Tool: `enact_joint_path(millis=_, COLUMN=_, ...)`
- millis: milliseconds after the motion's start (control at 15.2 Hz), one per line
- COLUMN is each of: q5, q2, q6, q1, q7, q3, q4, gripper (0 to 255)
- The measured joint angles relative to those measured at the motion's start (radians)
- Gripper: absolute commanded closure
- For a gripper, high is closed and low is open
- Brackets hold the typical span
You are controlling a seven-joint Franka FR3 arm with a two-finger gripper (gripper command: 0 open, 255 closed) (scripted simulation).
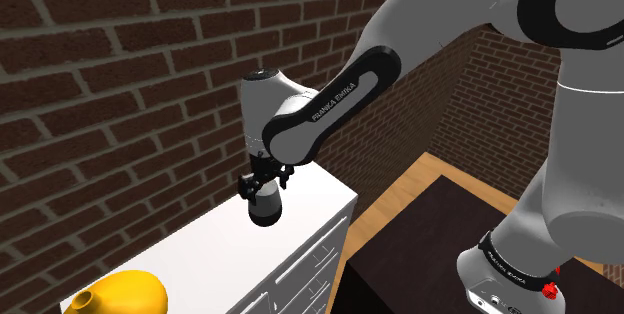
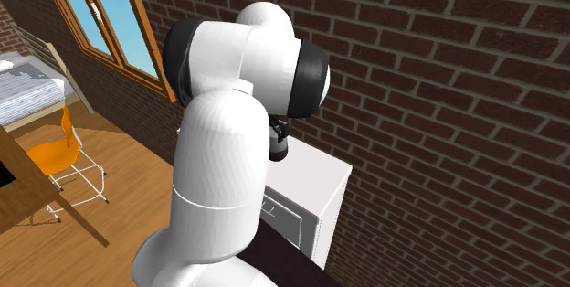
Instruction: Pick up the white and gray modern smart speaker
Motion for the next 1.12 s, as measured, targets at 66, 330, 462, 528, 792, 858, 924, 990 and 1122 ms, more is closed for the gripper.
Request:
enact_joint_path(millis=66, q5=-0.001, q2=0.002, q6=0.002, q1=0.001, q7=0.001, q3=0.0, q4=0.0, gripper=255)
enact_joint_path(millis=330, q5=-0.002, q2=0.002, q6=0.002, q1=0.001, q7=0.002, q3=-0.001, q4=0.003, gripper=255)
enact_joint_path(millis=462, q5=-0.003, q2=0.003, q6=0.001, q1=0.002, q7=0.002, q3=-0.001, q4=0.004, gripper=255)
enact_joint_path(millis=528, q5=-0.002, q2=0.003, q6=0.001, q1=0.002, q7=0.002, q3=-0.001, q4=0.004, gripper=255)
enact_joint_path(millis=792, q5=0.005, q2=-0.012, q6=-0.008, q1=-0.003, q7=-0.003, q3=0.003, q4=-0.003, gripper=255)
enact_joint_path(millis=858, q5=0.009, q2=-0.018, q6=-0.017, q1=-0.004, q7=-0.005, q3=0.006, q4=0.0, gripper=255)
enact_joint_path(millis=924, q5=0.013, q2=-0.026, q6=-0.028, q1=-0.007, q7=-0.009, q3=0.008, q4=0.004, gripper=255)
enact_joint_path(millis=990, q5=0.019, q2=-0.037, q6=-0.04, q1=-0.011, q7=-0.014, q3=0.011, q4=0.005, gripper=255)
enact_joint_path(millis=1122, q5=0.03, q2=-0.057, q6=-0.059, q1=-0.015, q7=-0.018, q3=0.016, q4=0.005, gripper=255)
